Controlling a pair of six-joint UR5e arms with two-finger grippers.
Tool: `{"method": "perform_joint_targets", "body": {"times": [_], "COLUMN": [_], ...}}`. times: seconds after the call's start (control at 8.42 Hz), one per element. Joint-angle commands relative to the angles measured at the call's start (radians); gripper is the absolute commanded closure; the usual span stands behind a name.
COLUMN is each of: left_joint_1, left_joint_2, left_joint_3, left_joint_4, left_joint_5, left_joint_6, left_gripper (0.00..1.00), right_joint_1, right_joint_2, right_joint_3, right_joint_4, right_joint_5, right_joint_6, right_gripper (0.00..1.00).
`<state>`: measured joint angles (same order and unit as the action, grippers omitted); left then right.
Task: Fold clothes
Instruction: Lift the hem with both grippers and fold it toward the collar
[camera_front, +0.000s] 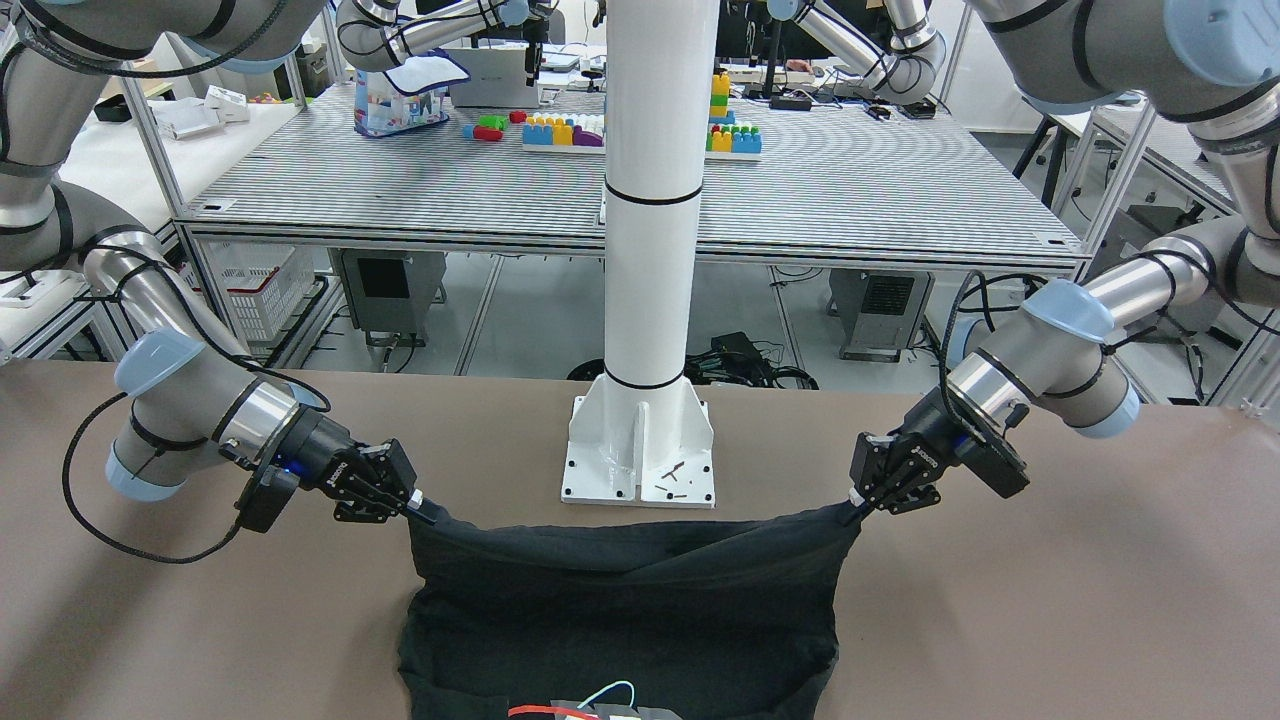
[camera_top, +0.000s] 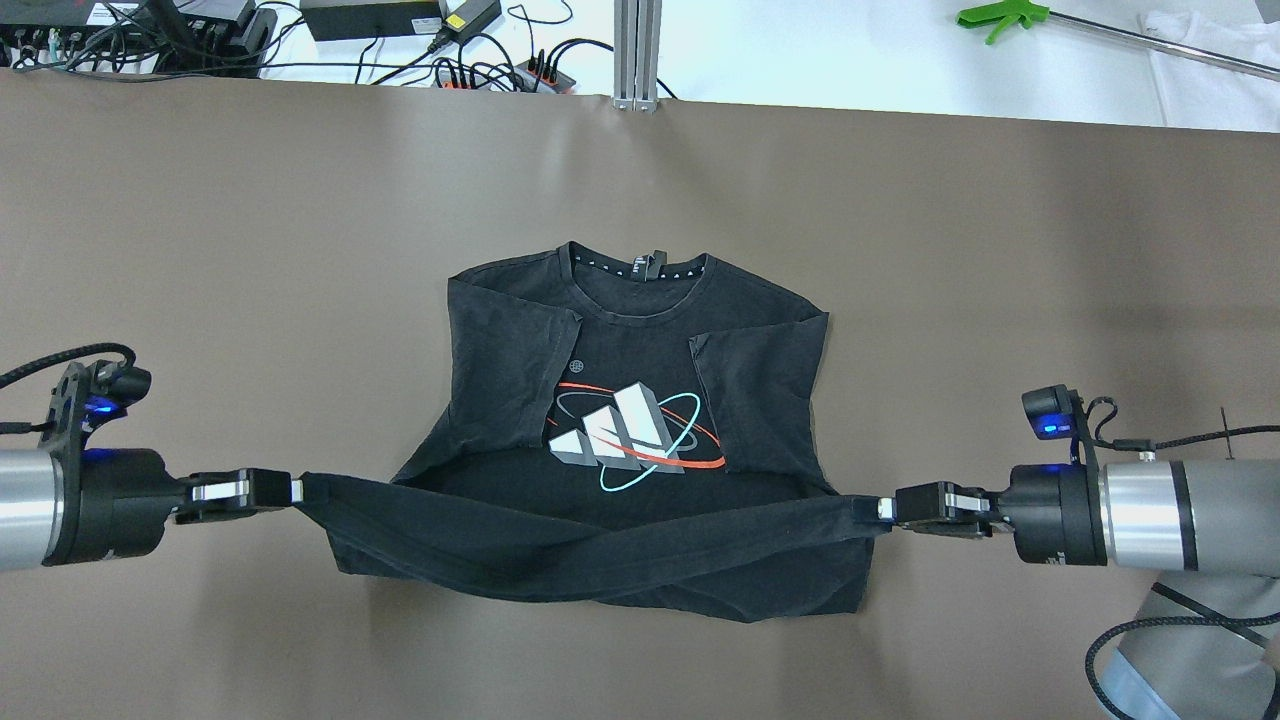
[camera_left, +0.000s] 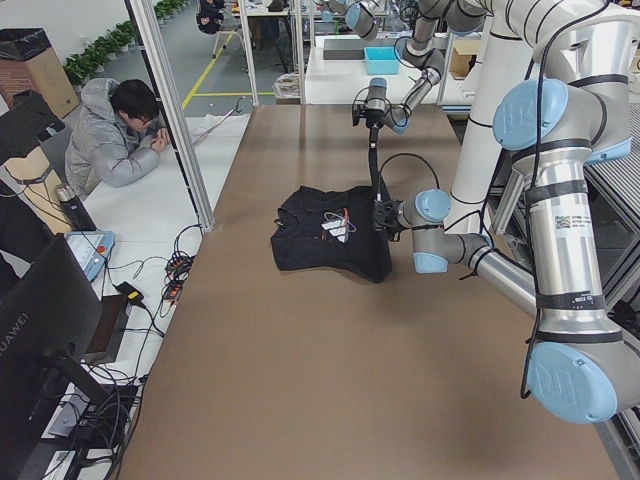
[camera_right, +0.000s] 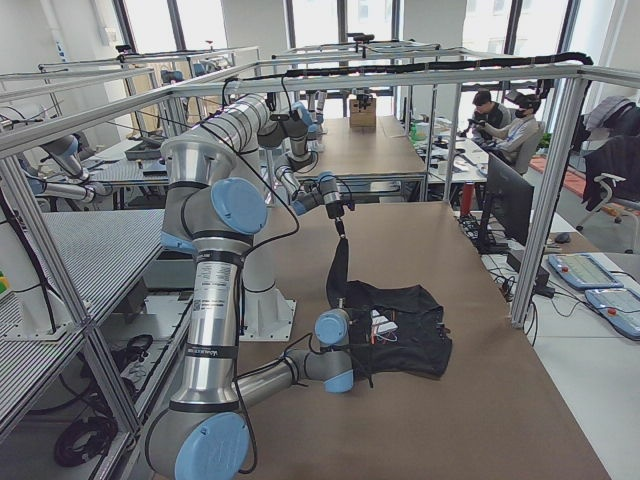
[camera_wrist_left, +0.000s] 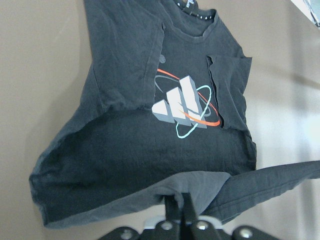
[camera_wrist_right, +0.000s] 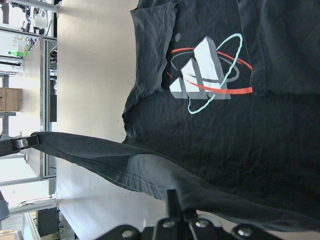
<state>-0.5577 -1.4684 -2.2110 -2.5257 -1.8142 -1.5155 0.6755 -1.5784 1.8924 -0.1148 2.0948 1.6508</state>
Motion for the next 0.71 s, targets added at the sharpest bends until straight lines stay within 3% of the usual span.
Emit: {"method": "perform_joint_targets", "body": {"times": [0.0, 0.59], "left_joint_1": [-0.094, -0.192], "left_joint_2": [-0.102, -0.216], "left_joint_3": [0.136, 0.319], "left_joint_4": [0.001, 0.002], "left_joint_5": [-0.002, 0.0], "left_joint_6": [-0.002, 0.0], "left_gripper": [1.0, 1.0], "right_joint_1": [0.035, 0.13], "right_joint_2": [0.046, 0.113], "right_joint_3": [-0.018, -0.186], "right_joint_4": [-0.101, -0.098], "right_joint_5": [-0.009, -0.013], "right_joint_6": [-0.017, -0.058], "right_gripper": [1.0, 1.0]}}
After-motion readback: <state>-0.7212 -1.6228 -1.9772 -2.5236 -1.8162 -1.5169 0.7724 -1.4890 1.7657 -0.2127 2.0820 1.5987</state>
